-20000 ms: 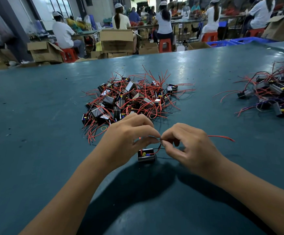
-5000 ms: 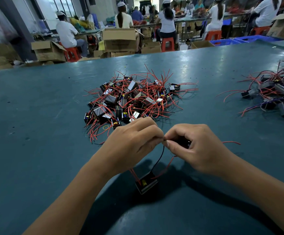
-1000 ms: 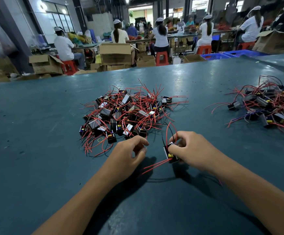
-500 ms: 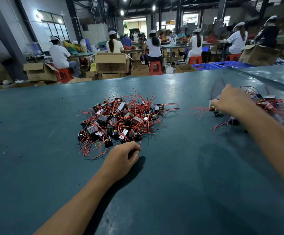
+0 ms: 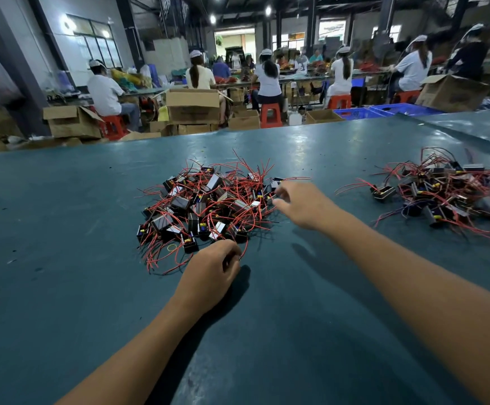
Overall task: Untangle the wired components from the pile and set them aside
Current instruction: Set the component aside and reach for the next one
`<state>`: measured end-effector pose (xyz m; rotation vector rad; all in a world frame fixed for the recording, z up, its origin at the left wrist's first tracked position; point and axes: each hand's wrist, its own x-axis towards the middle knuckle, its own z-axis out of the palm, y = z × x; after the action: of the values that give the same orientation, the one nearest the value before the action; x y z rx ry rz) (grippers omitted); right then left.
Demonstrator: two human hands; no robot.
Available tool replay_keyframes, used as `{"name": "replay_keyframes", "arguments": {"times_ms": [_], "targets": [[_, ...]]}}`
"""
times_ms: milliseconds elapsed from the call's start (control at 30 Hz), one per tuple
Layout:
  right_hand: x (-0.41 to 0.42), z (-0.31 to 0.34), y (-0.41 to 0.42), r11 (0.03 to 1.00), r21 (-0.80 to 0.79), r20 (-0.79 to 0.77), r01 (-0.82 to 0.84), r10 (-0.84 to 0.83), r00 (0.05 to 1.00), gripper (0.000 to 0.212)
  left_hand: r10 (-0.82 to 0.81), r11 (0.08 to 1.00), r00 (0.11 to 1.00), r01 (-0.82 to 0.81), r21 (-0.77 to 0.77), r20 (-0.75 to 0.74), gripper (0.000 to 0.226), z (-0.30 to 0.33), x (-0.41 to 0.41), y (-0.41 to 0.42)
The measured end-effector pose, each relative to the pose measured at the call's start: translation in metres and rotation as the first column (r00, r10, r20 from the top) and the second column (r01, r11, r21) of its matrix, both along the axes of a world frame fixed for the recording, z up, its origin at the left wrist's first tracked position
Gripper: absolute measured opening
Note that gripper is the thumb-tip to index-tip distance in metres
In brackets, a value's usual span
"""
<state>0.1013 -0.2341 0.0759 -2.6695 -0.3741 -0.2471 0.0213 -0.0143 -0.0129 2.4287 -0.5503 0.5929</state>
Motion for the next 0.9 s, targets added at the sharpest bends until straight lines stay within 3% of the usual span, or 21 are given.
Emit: {"name": "replay_keyframes", "arguments": {"times_ms": [100, 300, 467, 567, 667, 767, 900], "targets": [[0.014, -0.004, 0.022, 0.996, 0.085, 0.044, -0.013, 0.009, 0.999, 0.023, 0.025, 1.000, 0.999, -0.025, -0.015, 0.047, 0.009, 0.000, -0.001, -0.002], [0.037, -0.019, 0.044, 0.997, -0.075, -0.068, -0.009, 0.004, 0.998, 0.021, 0.201, 0.973, 0.958, -0.172, -0.151, 0.205, 0.024, 0.002, 0.001, 0.005], [0.040, -0.027, 0.047, 0.996, -0.085, -0.066, -0.001, -0.004, 0.998, 0.024, 0.375, 0.881, 0.918, -0.309, -0.357, 0.131, 0.030, 0.003, 0.011, 0.014], [0.036, -0.028, 0.046, 0.995, -0.102, -0.034, -0.005, 0.002, 0.999, 0.020, 0.408, 0.851, 0.894, -0.300, -0.430, 0.185, 0.028, 0.005, 0.013, 0.019], [0.031, -0.028, 0.043, 0.982, -0.189, 0.020, -0.011, 0.015, 1.000, 0.022, 0.431, 0.839, 0.871, -0.290, -0.461, 0.236, 0.024, 0.009, 0.016, 0.031], [0.024, -0.033, 0.044, 0.941, -0.338, 0.059, -0.027, 0.050, 0.997, 0.029, 0.474, 0.802, 0.860, -0.335, -0.494, 0.186, 0.023, 0.010, 0.021, 0.040], [0.017, -0.038, 0.049, 0.860, -0.510, 0.113, -0.012, 0.081, 0.990, 0.022, 0.458, 0.833, 0.877, -0.369, -0.412, 0.141, 0.018, 0.008, 0.023, 0.039]]}}
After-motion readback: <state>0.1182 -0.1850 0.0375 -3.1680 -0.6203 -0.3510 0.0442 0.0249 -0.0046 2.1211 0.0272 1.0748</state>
